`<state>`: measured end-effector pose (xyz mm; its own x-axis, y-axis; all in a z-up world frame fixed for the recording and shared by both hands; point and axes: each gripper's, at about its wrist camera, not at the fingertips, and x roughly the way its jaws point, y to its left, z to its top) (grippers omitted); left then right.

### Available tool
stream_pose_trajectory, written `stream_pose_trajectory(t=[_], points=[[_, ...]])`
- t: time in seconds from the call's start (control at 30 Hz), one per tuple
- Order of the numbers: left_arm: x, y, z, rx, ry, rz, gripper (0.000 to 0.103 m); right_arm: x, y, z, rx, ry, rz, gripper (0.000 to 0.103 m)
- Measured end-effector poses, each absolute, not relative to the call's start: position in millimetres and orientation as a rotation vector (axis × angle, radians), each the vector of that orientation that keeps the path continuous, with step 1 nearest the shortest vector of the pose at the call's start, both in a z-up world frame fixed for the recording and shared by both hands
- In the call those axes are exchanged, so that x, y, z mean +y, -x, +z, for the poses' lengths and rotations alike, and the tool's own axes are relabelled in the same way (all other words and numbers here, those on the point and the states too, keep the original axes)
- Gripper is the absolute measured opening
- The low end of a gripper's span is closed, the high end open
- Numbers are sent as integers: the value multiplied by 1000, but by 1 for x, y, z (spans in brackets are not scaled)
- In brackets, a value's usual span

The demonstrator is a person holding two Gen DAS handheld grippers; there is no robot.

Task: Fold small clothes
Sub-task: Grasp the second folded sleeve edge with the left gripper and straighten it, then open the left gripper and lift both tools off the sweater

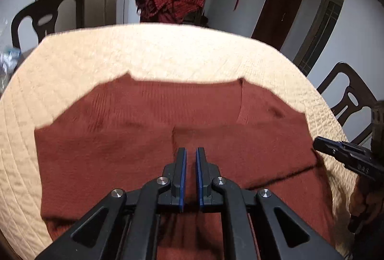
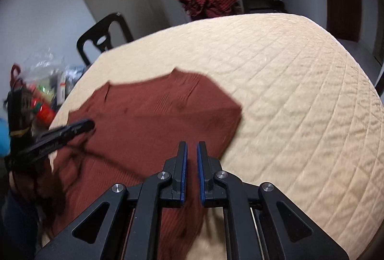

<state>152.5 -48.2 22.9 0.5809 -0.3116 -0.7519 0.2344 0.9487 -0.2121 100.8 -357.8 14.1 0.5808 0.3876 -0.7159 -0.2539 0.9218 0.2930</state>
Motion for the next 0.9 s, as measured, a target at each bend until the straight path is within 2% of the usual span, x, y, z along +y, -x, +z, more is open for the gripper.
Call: stream_pose_trajectory(t=[0.57, 0.6, 0.63, 0.7, 0.77, 0.9], points=[[3, -125, 26, 864, 120, -199, 10, -360, -83, 13, 873, -138, 352, 9], [4, -121, 30, 842, 105, -202, 14, -358, -81, 16, 866, -132, 361, 9], [6, -119, 33, 832, 96, -200, 22, -356, -78, 19, 859, -128, 376, 9], [13, -116, 36, 812, 79, -171, 30, -352, -74, 23, 848, -115, 392, 11], [21, -117, 36, 807, 73, -134, 30, -347, -74, 23, 843, -102, 396, 15], [37, -123, 25, 838, 87, -74, 30, -345, -84, 12, 866, -118, 388, 15]])
